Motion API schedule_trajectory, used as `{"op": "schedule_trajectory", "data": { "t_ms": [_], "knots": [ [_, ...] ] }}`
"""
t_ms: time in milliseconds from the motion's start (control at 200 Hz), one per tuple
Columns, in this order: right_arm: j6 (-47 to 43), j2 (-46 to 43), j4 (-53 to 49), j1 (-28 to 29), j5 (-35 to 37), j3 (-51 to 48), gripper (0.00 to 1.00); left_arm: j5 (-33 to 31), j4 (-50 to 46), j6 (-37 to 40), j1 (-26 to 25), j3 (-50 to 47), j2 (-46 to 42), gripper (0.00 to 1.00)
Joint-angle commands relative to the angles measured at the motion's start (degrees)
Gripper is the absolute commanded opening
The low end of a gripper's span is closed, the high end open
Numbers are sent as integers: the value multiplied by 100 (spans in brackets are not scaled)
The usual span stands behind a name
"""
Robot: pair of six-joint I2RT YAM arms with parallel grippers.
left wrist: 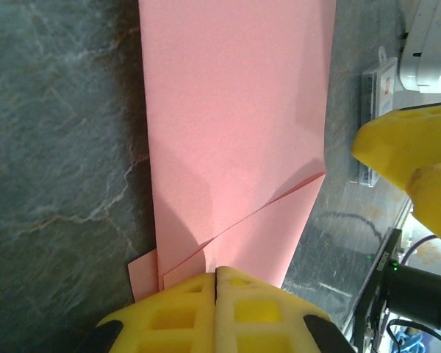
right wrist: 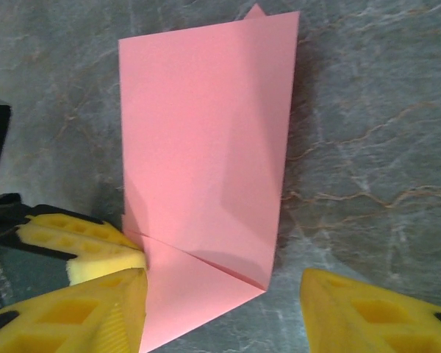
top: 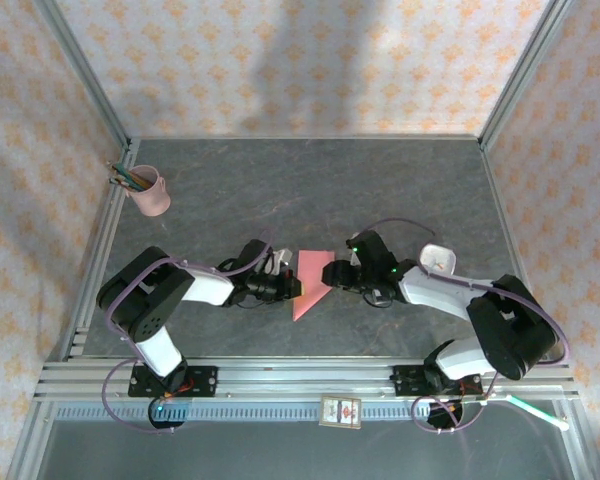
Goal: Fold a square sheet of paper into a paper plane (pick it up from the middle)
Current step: Fold the wing for the fifth time at the center of the table.
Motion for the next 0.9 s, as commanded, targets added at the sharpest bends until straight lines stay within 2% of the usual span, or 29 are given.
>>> {"op": "schedule_trajectory", "data": {
  "t_ms": [0, 400, 896],
  "knots": [
    [217, 101, 315, -17, -250, -149, 56, 193, 232, -124, 68, -222, 189, 0],
    [441, 388, 711, -17, -411, -251, 51, 193, 179, 2, 165, -372, 77, 0],
    [509, 413, 715, -17, -266, -243, 17, 124, -82, 137, 168, -241, -13, 0]
  ]
}}
